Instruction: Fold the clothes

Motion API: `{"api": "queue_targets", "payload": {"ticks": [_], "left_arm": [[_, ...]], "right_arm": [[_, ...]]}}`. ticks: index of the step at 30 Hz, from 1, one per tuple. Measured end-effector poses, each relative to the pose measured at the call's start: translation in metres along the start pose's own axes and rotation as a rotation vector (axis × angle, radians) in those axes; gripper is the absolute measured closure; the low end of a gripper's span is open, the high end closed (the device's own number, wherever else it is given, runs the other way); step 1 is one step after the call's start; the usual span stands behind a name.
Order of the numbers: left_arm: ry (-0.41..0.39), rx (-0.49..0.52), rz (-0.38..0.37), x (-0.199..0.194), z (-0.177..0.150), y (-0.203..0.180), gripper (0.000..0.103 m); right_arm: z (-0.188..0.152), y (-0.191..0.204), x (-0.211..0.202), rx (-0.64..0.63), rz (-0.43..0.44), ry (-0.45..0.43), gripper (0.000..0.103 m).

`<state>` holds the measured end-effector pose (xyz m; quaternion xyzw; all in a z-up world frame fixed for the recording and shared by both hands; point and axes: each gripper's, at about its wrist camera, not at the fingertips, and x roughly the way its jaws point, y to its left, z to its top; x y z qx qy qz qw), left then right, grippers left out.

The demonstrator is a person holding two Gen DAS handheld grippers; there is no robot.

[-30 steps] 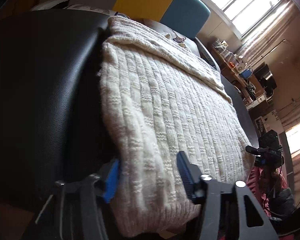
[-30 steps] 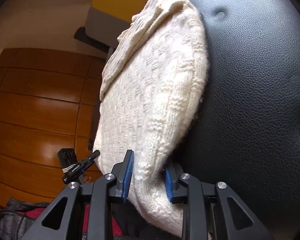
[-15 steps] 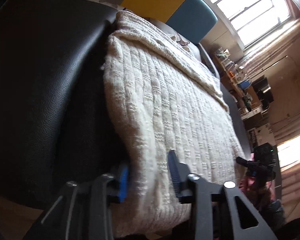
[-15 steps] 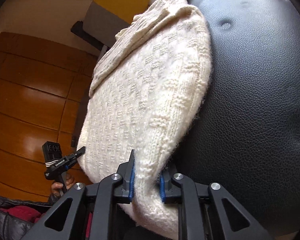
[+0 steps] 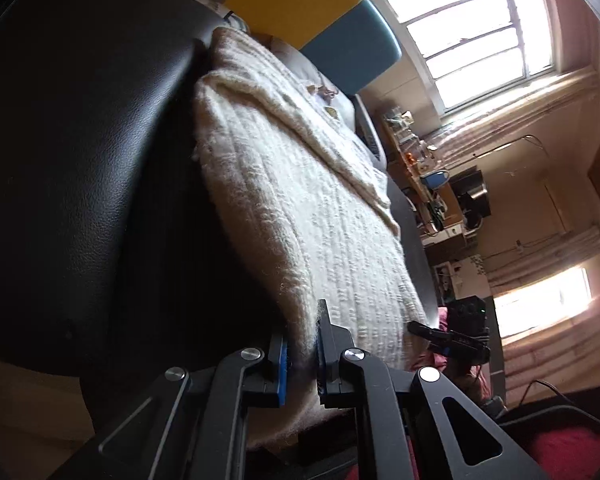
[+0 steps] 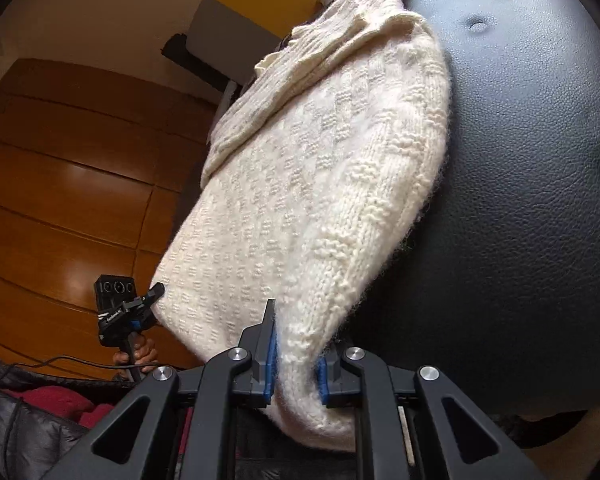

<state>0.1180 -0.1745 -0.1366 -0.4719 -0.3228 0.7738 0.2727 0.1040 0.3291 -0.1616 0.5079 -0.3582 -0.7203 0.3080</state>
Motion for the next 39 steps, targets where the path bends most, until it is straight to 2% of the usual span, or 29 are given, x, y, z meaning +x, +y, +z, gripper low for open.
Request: {"api": "queue_targets", "payload": {"ticks": [4, 8, 13, 15, 16, 18, 20, 21, 23, 24, 26, 28, 33, 36, 38, 39], "left_arm": [[-0.005, -0.013, -0.092, -0.007, 0.015, -0.009, 0.093], [-0.048, -0.066, -0.194, -0.007, 0.047, -0.011, 0.092], [-0.15, -0.102, -0.312, 0.001, 0.113, -0.013, 0.092], [-0.189, -0.129, -0.347, 0.012, 0.151, -0.011, 0.092], [-0.204, -0.151, -0.352, 0.019, 0.17, -0.008, 0.092], [-0.21, -0.234, -0.293, 0.044, 0.208, 0.008, 0.092], [-0.203, -0.329, -0.234, 0.074, 0.239, 0.029, 0.092], [-0.184, -0.377, -0.196, 0.091, 0.25, 0.041, 0.092], [-0.142, -0.452, -0.107, 0.12, 0.261, 0.064, 0.092], [-0.124, -0.473, -0.087, 0.132, 0.263, 0.073, 0.092], [-0.112, -0.503, -0.095, 0.144, 0.262, 0.087, 0.091], [-0.117, -0.482, -0.1, 0.144, 0.261, 0.088, 0.09], [-0.081, -0.379, -0.017, 0.133, 0.242, 0.073, 0.09], [-0.076, -0.396, -0.05, 0.121, 0.227, 0.073, 0.089], [-0.085, -0.357, -0.071, 0.11, 0.217, 0.062, 0.083], [-0.088, -0.327, -0.078, 0.105, 0.214, 0.055, 0.071]], "right_arm": [[0.019, 0.002, -0.001, 0.017, 0.073, -0.023, 0.089], [0.054, 0.018, 0.012, 0.015, 0.138, -0.066, 0.089], [0.132, 0.045, 0.028, -0.021, 0.157, -0.165, 0.089], [0.175, 0.034, 0.036, 0.047, 0.121, -0.21, 0.089], [0.196, 0.027, 0.041, 0.087, 0.099, -0.231, 0.087], [0.229, -0.001, 0.052, 0.2, 0.05, -0.258, 0.086], [0.249, -0.031, 0.07, 0.307, 0.004, -0.224, 0.084], [0.253, -0.043, 0.078, 0.35, 0.002, -0.219, 0.085], [0.253, -0.056, 0.078, 0.358, 0.066, -0.232, 0.086], [0.252, -0.058, 0.078, 0.342, 0.068, -0.236, 0.087], [0.247, -0.057, 0.077, 0.303, 0.072, -0.234, 0.089], [0.238, -0.055, 0.078, 0.279, 0.068, -0.215, 0.09], [0.205, -0.043, 0.071, 0.229, 0.034, -0.143, 0.091], [0.193, -0.038, 0.063, 0.25, 0.079, -0.152, 0.079], [0.188, -0.031, 0.058, 0.249, 0.11, -0.158, 0.07], [0.185, -0.026, 0.056, 0.233, 0.115, -0.159, 0.068]]}}
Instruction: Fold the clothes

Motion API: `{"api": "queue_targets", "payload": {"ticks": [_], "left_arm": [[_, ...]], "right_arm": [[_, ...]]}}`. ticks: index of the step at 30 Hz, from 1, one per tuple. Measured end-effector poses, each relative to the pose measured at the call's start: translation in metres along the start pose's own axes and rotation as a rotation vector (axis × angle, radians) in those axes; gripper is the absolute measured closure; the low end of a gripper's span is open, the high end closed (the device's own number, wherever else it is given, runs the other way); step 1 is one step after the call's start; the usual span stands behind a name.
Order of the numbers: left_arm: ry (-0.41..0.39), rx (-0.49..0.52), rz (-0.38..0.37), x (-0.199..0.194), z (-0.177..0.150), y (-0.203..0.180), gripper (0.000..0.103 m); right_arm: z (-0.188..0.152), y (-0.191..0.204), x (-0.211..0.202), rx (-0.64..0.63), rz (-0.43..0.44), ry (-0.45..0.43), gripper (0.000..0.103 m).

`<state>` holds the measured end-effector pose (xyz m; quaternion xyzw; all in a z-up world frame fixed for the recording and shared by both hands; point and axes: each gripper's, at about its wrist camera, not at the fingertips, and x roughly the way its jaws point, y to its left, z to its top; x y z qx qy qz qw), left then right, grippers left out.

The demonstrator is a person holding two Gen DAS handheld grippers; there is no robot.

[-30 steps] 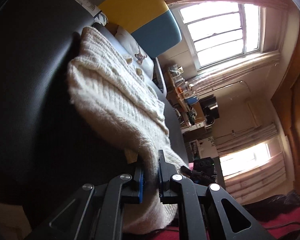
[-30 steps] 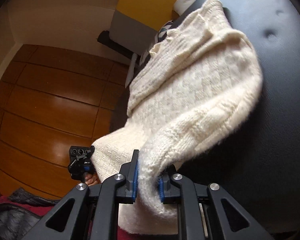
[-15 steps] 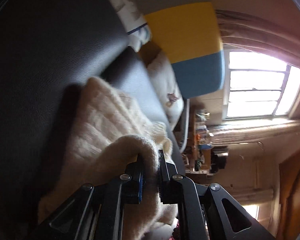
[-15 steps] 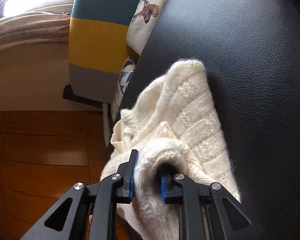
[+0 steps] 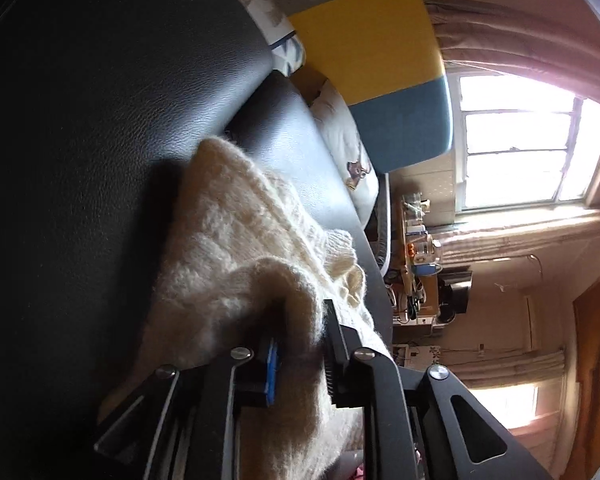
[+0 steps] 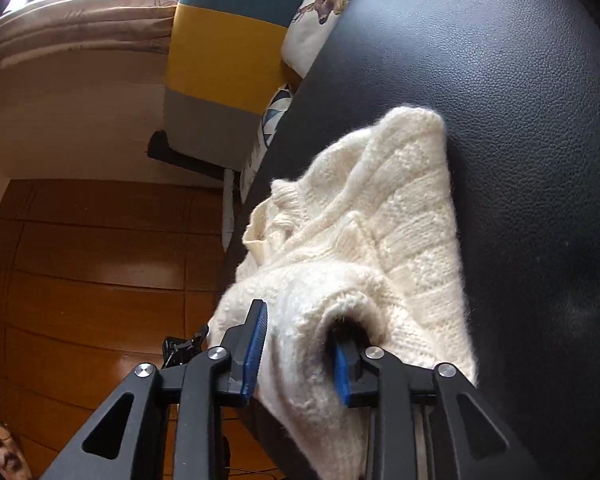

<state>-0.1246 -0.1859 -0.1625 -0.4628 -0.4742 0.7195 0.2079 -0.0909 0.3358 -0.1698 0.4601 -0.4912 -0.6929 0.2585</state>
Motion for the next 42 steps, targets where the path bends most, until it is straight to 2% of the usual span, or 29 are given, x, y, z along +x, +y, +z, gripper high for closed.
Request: {"api": "queue_targets", "payload": {"ticks": [1, 3, 4, 6, 10, 15, 17, 18, 19, 23, 27, 30, 32, 35, 40, 42], "left_arm": [[0.002, 0.027, -0.005, -0.005, -0.005, -0.005, 0.052], [-0.005, 0.052, -0.02, -0.015, -0.015, -0.011, 0.036], [-0.005, 0.064, -0.021, -0.02, -0.02, -0.013, 0.036], [0.008, 0.077, 0.01, -0.024, -0.03, -0.013, 0.036], [0.04, 0.099, 0.011, -0.027, -0.047, -0.009, 0.036], [0.08, 0.123, -0.004, -0.015, -0.046, -0.02, 0.038], [0.105, 0.135, -0.02, -0.008, -0.042, -0.027, 0.051], [0.117, 0.141, -0.028, -0.005, -0.04, -0.03, 0.063], [0.126, 0.142, -0.042, -0.002, -0.036, -0.033, 0.066], [0.075, 0.062, -0.144, 0.002, -0.004, -0.04, 0.066], [-0.026, -0.012, -0.17, 0.006, 0.034, -0.041, 0.066], [-0.091, -0.089, -0.136, 0.011, 0.059, -0.032, 0.06], [-0.119, -0.123, -0.111, 0.008, 0.066, -0.023, 0.055], [-0.133, -0.096, -0.036, -0.001, 0.064, -0.014, 0.052], [-0.093, 0.125, 0.179, -0.015, 0.029, -0.016, 0.05], [-0.063, 0.217, 0.234, -0.016, 0.01, -0.02, 0.05]], "right_arm": [[-0.003, 0.004, 0.001, -0.011, -0.002, 0.008, 0.063], [-0.012, 0.009, 0.003, -0.021, -0.016, 0.031, 0.06], [-0.017, 0.011, 0.003, -0.025, -0.023, 0.043, 0.059], [-0.027, 0.014, 0.003, -0.034, -0.026, 0.061, 0.057], [-0.044, 0.022, 0.006, -0.062, 0.018, 0.115, 0.051], [-0.032, 0.037, 0.019, -0.088, 0.006, 0.129, 0.05], [-0.018, 0.042, 0.017, -0.087, 0.044, 0.096, 0.05], [-0.01, 0.043, 0.013, -0.082, 0.063, 0.069, 0.05], [-0.003, 0.044, 0.009, -0.076, 0.082, 0.043, 0.05], [0.033, 0.036, 0.008, -0.016, 0.093, -0.072, 0.05], [0.066, 0.024, 0.027, 0.064, 0.053, -0.149, 0.05], [0.076, 0.019, 0.027, 0.093, 0.046, -0.183, 0.05], [0.074, 0.026, 0.024, 0.059, 0.036, -0.185, 0.05], [0.061, 0.042, 0.018, -0.036, -0.003, -0.166, 0.05], [0.012, 0.077, 0.025, -0.327, -0.288, -0.07, 0.049], [-0.007, 0.079, 0.033, -0.41, -0.408, -0.041, 0.049]]}}
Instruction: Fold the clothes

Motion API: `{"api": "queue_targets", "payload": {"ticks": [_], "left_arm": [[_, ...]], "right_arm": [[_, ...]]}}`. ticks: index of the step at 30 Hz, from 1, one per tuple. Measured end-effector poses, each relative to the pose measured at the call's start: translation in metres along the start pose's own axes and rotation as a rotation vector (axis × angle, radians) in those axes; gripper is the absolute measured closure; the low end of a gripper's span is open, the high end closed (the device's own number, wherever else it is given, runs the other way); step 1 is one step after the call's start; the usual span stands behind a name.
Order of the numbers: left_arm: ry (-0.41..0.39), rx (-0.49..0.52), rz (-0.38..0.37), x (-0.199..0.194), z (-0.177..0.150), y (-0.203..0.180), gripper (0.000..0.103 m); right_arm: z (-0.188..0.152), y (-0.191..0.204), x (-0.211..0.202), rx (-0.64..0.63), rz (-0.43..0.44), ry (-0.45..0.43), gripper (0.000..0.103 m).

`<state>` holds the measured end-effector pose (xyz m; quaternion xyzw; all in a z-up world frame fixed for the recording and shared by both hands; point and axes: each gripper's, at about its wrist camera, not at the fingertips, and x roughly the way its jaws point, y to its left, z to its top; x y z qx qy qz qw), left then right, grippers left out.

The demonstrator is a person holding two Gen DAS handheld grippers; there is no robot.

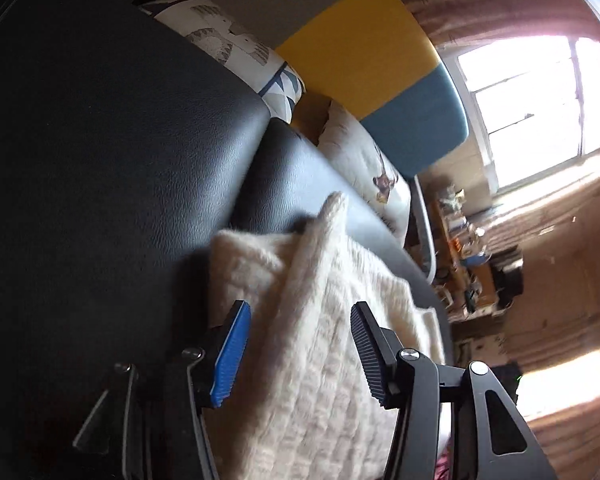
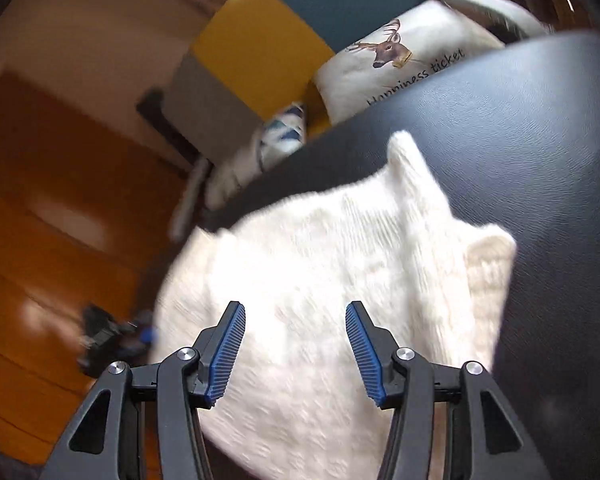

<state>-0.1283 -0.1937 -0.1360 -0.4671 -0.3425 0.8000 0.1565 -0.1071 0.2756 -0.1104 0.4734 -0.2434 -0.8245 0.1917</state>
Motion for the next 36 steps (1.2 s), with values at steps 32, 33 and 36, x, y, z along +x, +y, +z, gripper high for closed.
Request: {"api": "queue_targets", "payload": {"ticks": [32, 33, 36], "left_arm": [[-0.084, 0.316, 0.079, -0.067, -0.055, -0.049, 0.052], [-0.052, 0.358, 0.076, -0.053, -0.051, -0.061, 0.051], [0.043, 0.48, 0.07, -0.007, -0.04, -0.098, 0.051]], "right_arm": [[-0.062, 0.06, -0.004, -0.358, -0.289, 0.04, 0.045], [-0.057, 0.064, 0.002, -0.371, -0.301, 0.041, 0.045], [-0.038, 0.065, 0.019, -0.367, -0.345, 0.052, 0.045]]}}
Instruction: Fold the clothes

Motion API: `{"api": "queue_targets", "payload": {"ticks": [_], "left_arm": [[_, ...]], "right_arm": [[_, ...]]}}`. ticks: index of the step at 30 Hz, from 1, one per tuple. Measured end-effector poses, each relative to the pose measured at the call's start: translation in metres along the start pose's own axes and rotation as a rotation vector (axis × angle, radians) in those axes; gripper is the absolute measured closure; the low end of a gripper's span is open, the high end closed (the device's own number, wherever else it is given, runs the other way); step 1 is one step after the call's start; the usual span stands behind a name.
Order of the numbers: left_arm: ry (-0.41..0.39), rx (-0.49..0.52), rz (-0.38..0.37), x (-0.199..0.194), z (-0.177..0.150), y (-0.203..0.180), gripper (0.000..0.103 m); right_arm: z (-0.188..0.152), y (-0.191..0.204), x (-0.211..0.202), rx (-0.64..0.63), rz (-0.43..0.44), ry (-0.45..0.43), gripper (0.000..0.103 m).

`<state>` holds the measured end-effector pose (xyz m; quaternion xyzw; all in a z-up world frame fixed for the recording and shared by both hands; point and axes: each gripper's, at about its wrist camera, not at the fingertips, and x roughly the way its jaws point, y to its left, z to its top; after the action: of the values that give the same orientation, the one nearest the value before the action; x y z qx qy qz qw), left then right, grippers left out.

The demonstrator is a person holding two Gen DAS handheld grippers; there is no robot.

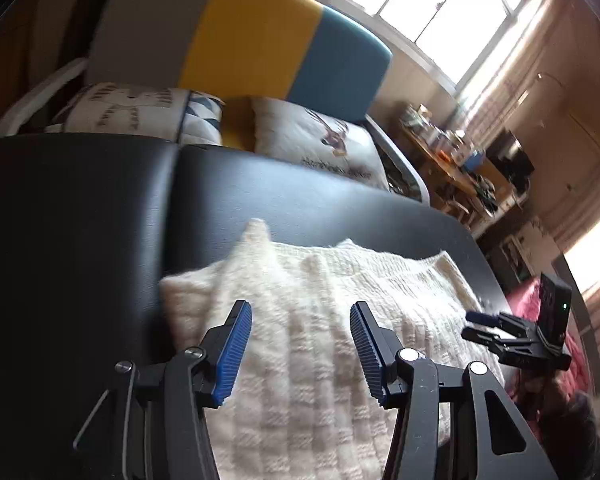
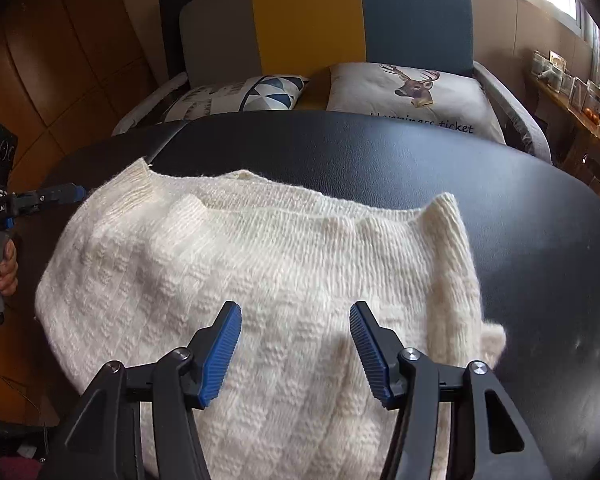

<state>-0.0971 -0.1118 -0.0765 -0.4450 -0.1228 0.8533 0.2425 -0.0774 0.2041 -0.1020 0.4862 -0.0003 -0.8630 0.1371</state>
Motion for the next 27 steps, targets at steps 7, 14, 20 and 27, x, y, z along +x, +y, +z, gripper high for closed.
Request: {"api": "queue_targets", "payload": {"ticks": [7, 14, 20, 27], "left_arm": [[0.248, 0.098, 0.088, 0.095, 0.023, -0.029, 0.051], [0.07, -0.003, -0.005, 0.077, 0.014, -0.018, 0.096], [-0.155, -0.061, -0.063, 0.063, 0.03, -0.018, 0.096], [-0.025, -0.147, -0.075, 0.121, 0.027, 0.01, 0.074]], "right_arm": [[0.03, -0.025, 0.055, 0.017, -0.072, 0.143, 0.041], [0.022, -0.02, 0.046, -0.022, -0.11, 0.056, 0.097], [0.036, -0.029, 0.022, 0.041, -0.174, -0.086, 0.097], [0.023, -0.05, 0.057, 0.085, -0.294, -0.049, 0.098]]}}
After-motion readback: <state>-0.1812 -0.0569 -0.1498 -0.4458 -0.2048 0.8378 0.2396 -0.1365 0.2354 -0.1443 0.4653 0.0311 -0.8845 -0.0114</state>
